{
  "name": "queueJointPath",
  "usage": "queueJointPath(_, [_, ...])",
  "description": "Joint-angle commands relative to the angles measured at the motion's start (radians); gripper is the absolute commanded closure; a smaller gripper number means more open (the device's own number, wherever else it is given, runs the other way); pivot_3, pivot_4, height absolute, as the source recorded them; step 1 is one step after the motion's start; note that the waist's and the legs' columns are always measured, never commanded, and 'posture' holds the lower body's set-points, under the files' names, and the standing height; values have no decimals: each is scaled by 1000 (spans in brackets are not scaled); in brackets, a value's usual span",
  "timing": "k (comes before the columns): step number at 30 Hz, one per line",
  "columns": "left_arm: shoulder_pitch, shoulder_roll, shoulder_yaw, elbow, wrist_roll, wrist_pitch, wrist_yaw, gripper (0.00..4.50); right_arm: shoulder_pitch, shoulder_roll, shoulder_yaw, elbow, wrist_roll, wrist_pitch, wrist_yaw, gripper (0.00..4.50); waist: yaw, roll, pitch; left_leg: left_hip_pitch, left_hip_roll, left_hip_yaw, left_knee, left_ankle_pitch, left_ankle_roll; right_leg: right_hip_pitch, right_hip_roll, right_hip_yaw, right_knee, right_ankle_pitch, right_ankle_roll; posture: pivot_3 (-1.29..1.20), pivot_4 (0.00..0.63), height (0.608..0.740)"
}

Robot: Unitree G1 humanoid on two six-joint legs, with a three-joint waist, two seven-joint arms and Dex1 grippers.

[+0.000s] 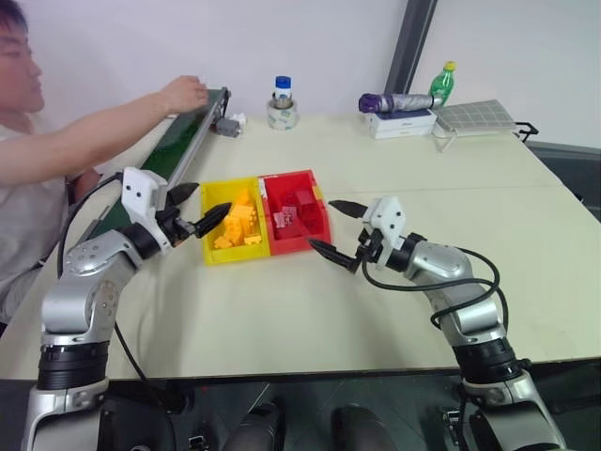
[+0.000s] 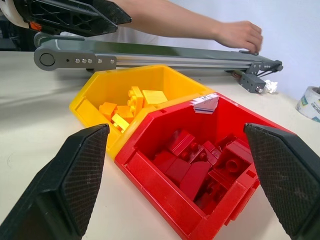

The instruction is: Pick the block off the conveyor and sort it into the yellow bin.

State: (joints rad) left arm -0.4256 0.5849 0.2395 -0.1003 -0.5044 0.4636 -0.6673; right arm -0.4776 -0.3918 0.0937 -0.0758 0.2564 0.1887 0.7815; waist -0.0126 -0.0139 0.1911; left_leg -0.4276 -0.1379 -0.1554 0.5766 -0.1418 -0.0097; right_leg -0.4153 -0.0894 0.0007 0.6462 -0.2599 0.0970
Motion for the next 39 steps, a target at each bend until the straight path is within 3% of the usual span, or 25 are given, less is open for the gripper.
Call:
queueJointPath(1, [-13, -2, 12, -23, -3, -26, 4, 56, -10, 5, -4, -29, 6, -16, -1, 0, 0, 0, 0, 0, 0, 0, 0, 0, 0, 0, 0, 0, 0, 0, 0, 0, 150, 740])
queueJointPath(10, [0, -4, 33, -36, -21, -22, 3, 56, -7, 4, -3, -29, 5, -16, -1, 0, 0, 0, 0, 0, 0, 0, 0, 0, 0, 0, 0, 0, 0, 0, 0, 0, 150, 740])
queueJointPath(13, [24, -20, 91, -54, -59, -43, 10, 56, -7, 5, -3, -28, 6, -16, 0, 0, -2, 0, 0, 0, 0, 0, 0, 0, 0, 0, 0, 0, 0, 0, 0, 0, 150, 740])
queueJointPath(17, [90, -71, 167, -124, -45, -94, 126, 56, -7, 4, -4, -27, 7, -17, 2, 0, -1, 0, 0, 0, 0, 0, 0, 0, 0, -1, 0, 0, 0, 0, 0, 0, 150, 740])
queueJointPath(28, [313, -179, 311, -187, 211, -258, 513, 56, -18, 8, 5, -6, 7, -24, 23, 0, 2, 0, 0, 0, 0, 0, 0, 0, 0, 0, 0, 0, -1, 0, 0, 0, 150, 740])
queueJointPath(39, [365, -224, 285, -181, 235, -293, 553, 56, -18, 8, 8, -7, 5, -26, 29, 0, 2, 0, 0, 0, 0, 0, 0, 0, 0, 1, 0, 0, -1, 0, 0, 0, 150, 740])
